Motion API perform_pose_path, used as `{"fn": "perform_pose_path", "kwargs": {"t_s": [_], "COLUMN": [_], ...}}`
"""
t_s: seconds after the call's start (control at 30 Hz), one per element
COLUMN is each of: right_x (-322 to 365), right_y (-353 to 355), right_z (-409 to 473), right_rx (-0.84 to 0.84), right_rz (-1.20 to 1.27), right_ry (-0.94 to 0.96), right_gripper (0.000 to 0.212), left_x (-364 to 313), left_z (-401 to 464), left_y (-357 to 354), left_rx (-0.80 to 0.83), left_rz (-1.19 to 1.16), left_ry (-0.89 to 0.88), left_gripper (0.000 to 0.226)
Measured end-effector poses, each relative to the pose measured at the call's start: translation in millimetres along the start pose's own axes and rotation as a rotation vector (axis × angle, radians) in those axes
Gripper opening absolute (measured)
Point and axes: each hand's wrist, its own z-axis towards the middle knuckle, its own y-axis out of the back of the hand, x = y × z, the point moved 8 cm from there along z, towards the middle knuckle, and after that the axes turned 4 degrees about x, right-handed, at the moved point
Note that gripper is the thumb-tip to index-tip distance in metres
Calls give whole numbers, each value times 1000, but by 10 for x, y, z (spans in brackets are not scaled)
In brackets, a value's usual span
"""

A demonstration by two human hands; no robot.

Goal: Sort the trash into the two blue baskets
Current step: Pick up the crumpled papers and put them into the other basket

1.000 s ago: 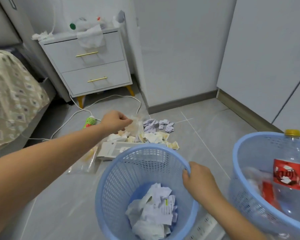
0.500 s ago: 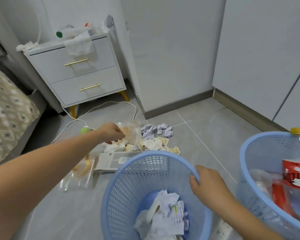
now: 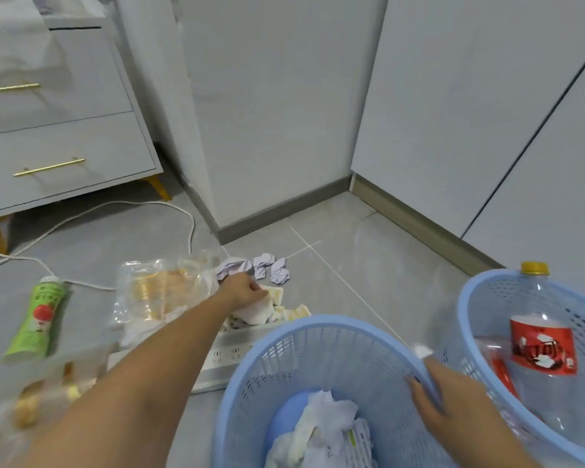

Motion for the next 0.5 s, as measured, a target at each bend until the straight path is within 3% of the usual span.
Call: {"fn": "perform_pose_path", "kwargs": {"t_s": [0.1,0.17,0.27,0.4,0.5], "right_x": [90,122,144,194,226], "right_y": [11,-27,-48,-24,-4], "right_z": [5,52,117,200,263], "right_rx": [-47,-24,-27,-40,-21], "right_rz": [-49,-12,-11,-23,-35], "right_ry": [-55,-108,-98,-50,-37], "right_gripper": [28,17,18,27,33], "left_x": [189,271,362,515,489], "left_z": [175,265,318,362,338], "left_y": [-15,1,9,-58,-139], "left_rx": [-96,-62,24,70,132], "left_rz": [-296,-429,-494,-391,-88], "left_ry": [22,-7,-56,-21,-37], "left_gripper": [29,29,26,36,42]}}
